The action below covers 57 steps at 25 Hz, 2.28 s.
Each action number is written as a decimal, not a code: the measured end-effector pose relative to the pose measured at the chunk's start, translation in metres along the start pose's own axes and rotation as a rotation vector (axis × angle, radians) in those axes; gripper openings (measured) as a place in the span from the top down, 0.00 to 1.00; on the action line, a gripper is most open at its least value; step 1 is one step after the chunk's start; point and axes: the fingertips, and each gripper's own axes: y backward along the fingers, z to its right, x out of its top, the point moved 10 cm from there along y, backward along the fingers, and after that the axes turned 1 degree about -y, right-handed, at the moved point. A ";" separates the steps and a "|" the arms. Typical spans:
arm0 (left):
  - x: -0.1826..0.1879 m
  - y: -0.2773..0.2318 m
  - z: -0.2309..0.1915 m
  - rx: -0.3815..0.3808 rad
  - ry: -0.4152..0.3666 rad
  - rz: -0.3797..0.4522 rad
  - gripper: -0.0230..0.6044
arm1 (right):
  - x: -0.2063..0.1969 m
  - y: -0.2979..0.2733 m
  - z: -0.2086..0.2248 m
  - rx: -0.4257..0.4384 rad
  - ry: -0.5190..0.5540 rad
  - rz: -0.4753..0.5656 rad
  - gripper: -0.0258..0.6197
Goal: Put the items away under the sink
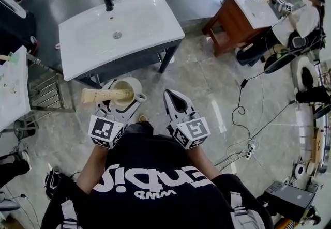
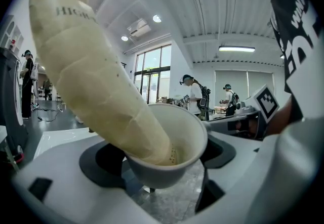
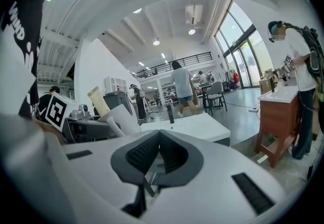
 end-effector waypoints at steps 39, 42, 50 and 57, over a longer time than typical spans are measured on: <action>-0.011 -0.073 0.044 0.308 0.050 -0.012 0.24 | 0.013 -0.052 0.116 0.308 0.052 -0.084 0.93; -0.017 -0.072 0.039 0.312 0.040 -0.017 0.24 | 0.008 -0.060 0.114 0.323 0.054 -0.094 0.93; -0.058 -0.079 0.020 0.337 0.017 -0.017 0.24 | -0.029 -0.096 0.114 0.355 0.061 -0.093 0.93; -0.119 -0.099 0.001 0.332 0.002 -0.026 0.24 | -0.084 -0.131 0.128 0.383 0.070 -0.082 0.93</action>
